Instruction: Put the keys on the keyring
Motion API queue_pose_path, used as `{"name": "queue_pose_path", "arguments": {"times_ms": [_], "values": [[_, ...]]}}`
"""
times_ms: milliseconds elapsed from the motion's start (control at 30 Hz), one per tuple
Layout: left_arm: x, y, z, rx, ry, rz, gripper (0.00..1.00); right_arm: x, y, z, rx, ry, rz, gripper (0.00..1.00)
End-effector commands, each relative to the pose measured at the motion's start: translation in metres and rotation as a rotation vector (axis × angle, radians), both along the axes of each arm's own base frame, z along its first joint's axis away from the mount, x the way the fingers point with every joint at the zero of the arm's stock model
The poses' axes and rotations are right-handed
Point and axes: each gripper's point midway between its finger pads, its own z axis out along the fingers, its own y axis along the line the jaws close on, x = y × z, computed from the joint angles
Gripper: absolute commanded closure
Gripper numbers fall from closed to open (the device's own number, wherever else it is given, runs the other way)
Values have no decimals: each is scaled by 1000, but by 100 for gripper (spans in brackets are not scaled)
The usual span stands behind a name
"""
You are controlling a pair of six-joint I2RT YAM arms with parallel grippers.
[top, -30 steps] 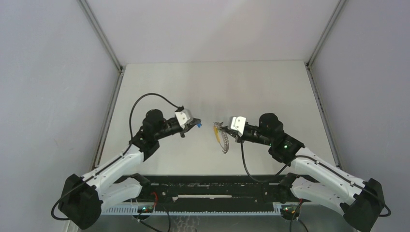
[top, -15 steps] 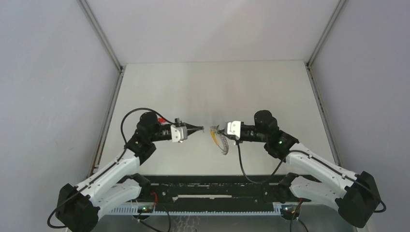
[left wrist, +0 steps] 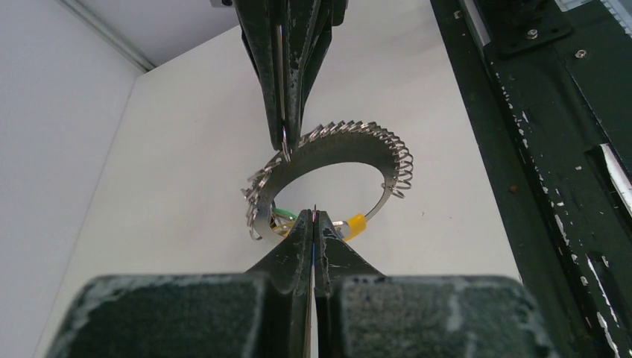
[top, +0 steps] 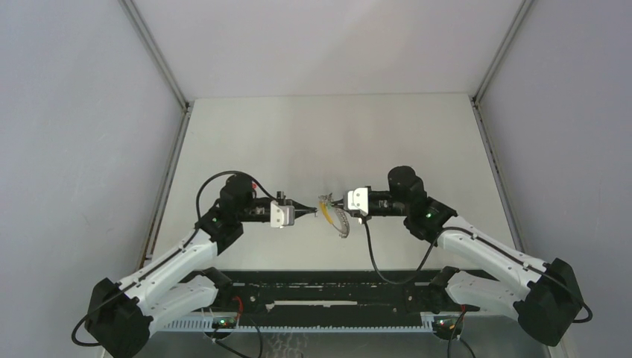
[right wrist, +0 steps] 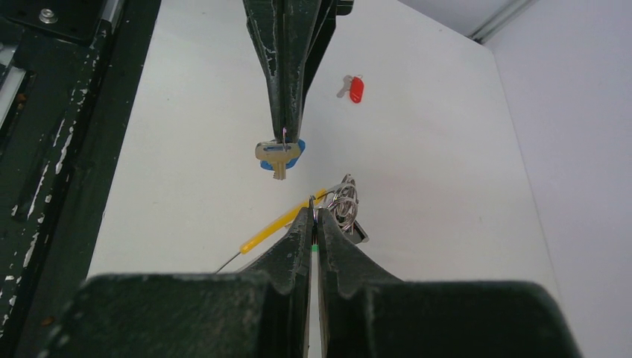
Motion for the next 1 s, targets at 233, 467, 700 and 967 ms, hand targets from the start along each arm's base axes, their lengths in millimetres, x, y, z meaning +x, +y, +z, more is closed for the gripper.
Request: {"name": "queue_pose_path", "arguments": {"times_ms": [233,467,700,967], "values": [[0,-7,34,-46,-105,-13,100,-7,17,23,39,-71,97,100],[-4,-11,36,-48,-105,-32,100,-7,19,23,34,-72,103,100],[-2,-10,41,-59,-117,-21,100,-9,23,20,15,-64,116,100],[-2,-11,41,-59,-117,-19,100,-12,25,20,12,-68,125,100]]}}
